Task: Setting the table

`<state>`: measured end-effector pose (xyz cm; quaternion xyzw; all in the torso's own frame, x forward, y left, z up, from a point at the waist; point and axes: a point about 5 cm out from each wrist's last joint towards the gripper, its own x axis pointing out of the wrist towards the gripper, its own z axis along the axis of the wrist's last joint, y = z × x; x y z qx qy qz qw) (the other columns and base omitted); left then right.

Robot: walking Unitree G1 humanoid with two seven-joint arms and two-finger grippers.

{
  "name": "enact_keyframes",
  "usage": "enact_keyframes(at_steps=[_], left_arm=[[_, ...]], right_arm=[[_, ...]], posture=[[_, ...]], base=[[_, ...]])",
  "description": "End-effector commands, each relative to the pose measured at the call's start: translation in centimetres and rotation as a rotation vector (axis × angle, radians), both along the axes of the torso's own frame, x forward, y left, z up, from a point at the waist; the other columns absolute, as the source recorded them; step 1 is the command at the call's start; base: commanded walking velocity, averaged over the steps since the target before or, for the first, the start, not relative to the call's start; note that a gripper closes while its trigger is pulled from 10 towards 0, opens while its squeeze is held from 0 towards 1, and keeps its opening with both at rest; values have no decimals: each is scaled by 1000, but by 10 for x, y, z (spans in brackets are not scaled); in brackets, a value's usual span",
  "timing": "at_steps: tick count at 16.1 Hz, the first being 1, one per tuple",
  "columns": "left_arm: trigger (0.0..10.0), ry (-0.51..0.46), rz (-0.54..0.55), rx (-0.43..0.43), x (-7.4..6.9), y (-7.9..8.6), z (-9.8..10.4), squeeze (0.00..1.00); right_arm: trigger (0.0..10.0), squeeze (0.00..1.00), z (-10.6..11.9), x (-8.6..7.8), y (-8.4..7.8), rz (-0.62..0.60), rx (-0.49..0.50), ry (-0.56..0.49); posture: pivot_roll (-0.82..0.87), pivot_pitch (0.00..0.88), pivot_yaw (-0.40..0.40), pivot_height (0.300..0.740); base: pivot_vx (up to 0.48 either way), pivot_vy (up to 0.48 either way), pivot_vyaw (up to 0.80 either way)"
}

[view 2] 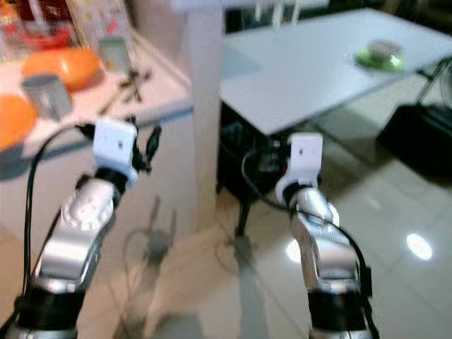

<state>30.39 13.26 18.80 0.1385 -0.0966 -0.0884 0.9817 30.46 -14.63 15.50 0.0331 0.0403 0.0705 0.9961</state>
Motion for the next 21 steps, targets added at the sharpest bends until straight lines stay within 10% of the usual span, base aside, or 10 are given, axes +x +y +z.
enact_keyframes(at_steps=[1,14,15,21], left_arm=[[10000,7,21,1,2,5,-1,0],[10000,10,15,-31,10,0,2,0],[10000,10,18,-36,12,0,2,0],[10000,15,19,-70,10,-2,1,0]], right_arm=[[10000,0,5,2,5,29,-9,-18],[10000,0,23,6,26,114,-34,-88],[10000,1000,24,5,27,120,-18,-94],[10000,1000,27,7,28,137,-5,-105]], posture=[[37,0,-23,740],[1,0,-22,740],[1,0,-23,740],[13,0,-38,740]], base=[[364,0,0],[363,0,0],[364,0,0],[115,0,0]])
